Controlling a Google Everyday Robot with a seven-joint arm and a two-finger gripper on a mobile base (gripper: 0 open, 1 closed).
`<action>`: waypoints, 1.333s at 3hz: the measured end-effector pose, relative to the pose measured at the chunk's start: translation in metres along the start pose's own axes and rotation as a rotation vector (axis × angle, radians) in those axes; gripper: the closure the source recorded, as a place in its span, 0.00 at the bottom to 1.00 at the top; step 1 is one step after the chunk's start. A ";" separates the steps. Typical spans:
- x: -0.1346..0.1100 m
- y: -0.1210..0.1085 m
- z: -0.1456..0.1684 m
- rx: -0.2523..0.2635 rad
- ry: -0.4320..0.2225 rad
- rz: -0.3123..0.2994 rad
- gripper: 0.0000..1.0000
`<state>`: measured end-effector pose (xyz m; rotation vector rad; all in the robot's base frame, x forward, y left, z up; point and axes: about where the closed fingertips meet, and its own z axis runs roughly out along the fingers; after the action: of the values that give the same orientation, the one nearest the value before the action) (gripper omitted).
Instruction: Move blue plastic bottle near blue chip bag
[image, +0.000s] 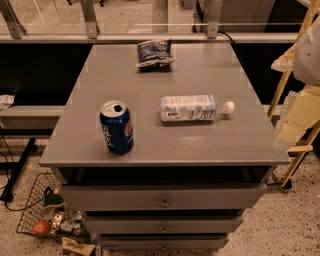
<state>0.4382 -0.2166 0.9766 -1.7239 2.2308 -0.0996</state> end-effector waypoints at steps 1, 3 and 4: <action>0.000 0.000 0.000 0.000 0.000 0.000 0.00; -0.052 -0.043 0.078 -0.110 -0.349 -0.051 0.00; -0.082 -0.064 0.109 -0.154 -0.522 -0.055 0.00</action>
Offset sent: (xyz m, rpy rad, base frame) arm 0.0810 0.0521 -0.0636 0.4023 0.0310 0.2010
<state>0.5481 -0.1403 0.9065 -1.6474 1.8416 0.4678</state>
